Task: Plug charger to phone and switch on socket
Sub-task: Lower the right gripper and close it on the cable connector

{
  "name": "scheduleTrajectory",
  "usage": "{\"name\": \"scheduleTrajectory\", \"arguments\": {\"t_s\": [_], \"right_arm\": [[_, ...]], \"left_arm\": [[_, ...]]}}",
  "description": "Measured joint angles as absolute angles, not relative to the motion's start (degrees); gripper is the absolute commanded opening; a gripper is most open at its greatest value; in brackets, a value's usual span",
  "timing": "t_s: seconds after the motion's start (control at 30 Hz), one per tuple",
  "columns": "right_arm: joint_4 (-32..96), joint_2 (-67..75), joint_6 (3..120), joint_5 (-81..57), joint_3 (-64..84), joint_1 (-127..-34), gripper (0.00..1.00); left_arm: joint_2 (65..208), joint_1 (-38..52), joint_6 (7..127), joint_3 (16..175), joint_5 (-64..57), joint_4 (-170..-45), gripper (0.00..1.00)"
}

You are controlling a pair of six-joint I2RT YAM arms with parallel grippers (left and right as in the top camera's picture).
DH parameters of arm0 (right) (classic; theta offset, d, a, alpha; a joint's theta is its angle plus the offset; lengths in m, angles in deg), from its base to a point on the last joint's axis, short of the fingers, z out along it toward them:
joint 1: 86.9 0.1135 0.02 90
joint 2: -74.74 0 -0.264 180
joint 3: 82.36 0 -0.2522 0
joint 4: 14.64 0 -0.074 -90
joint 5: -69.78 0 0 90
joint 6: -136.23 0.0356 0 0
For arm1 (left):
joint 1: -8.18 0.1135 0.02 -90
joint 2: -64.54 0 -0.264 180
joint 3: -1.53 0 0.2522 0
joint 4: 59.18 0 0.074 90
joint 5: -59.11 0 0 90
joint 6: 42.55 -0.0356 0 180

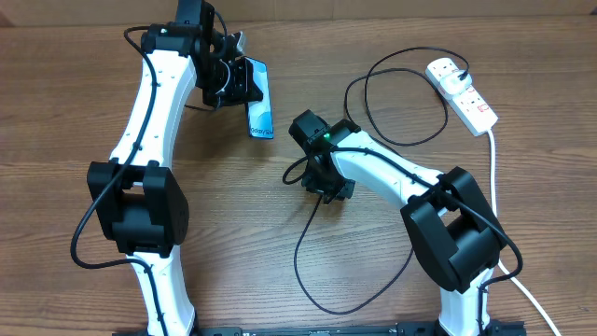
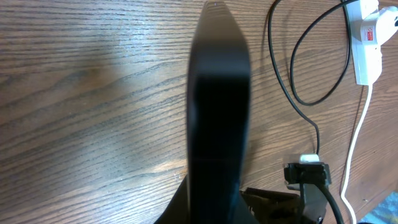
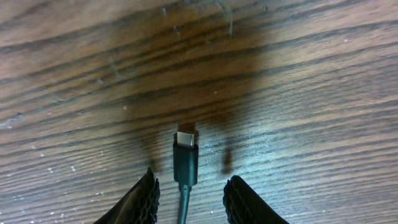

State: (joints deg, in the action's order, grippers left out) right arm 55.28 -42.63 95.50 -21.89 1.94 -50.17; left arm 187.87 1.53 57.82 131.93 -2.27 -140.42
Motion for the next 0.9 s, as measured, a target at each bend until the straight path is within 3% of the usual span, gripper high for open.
{"name": "scheduleTrajectory", "arguments": {"t_s": [0.9], "right_arm": [[55.6,-43.4,95.5,-21.1,2.6,-50.2,0.26]], "left_arm": [[187.9,1.5,57.8,131.9,-2.3,-140.4,0.04]]}}
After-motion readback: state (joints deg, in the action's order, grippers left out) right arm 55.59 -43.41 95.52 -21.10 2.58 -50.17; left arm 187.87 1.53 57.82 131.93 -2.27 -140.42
